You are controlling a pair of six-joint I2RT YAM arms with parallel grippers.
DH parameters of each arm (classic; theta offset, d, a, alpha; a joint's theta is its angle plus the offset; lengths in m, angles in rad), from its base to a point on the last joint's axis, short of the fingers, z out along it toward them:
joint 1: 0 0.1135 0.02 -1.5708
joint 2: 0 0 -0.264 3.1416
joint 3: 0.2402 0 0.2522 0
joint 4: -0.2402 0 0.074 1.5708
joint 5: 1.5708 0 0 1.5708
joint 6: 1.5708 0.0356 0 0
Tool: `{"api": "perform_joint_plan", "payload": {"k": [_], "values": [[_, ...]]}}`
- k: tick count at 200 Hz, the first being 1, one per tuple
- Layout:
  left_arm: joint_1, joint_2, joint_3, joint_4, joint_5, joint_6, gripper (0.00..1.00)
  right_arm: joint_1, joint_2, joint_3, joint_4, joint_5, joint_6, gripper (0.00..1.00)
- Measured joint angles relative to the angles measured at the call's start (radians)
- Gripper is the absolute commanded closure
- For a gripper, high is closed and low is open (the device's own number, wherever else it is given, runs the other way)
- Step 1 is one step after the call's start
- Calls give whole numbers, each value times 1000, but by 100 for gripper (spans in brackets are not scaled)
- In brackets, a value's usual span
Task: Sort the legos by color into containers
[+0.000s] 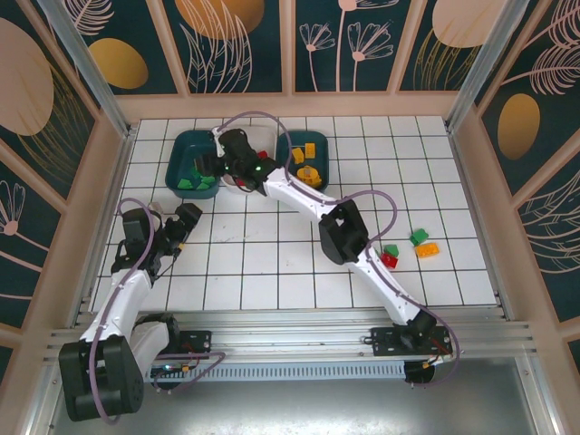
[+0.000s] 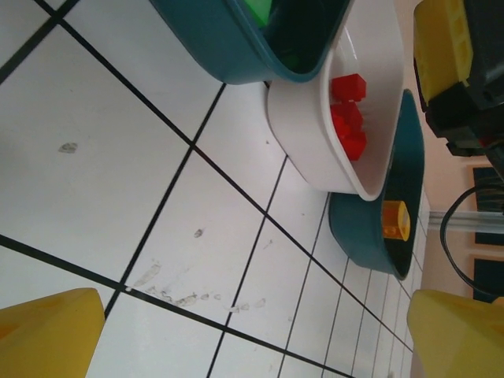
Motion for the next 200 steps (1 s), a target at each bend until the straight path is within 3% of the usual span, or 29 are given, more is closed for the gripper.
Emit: {"api": "perform_joint_plan", "payload": {"k": [22, 54, 84, 114, 146, 200], "values": [[0, -54, -17, 21, 35, 2, 3, 0, -204, -292, 7, 73, -19, 37], [-32, -163, -82, 71, 56, -5, 6, -1, -634, -822, 55, 222, 5, 36], [-210, -249, -168, 134, 26, -45, 8, -35, -1029, -1251, 33, 383, 115, 32], [-371, -246, -263, 219, -18, -97, 7, -103, -1265, -1603, -91, 455, 266, 29], [-473, -165, -290, 296, -56, -118, 6, -168, -1363, -1790, -201, 454, 341, 26], [-521, -106, -282, 352, -75, -118, 5, -269, -1376, -1814, -185, 432, 343, 25]]}}
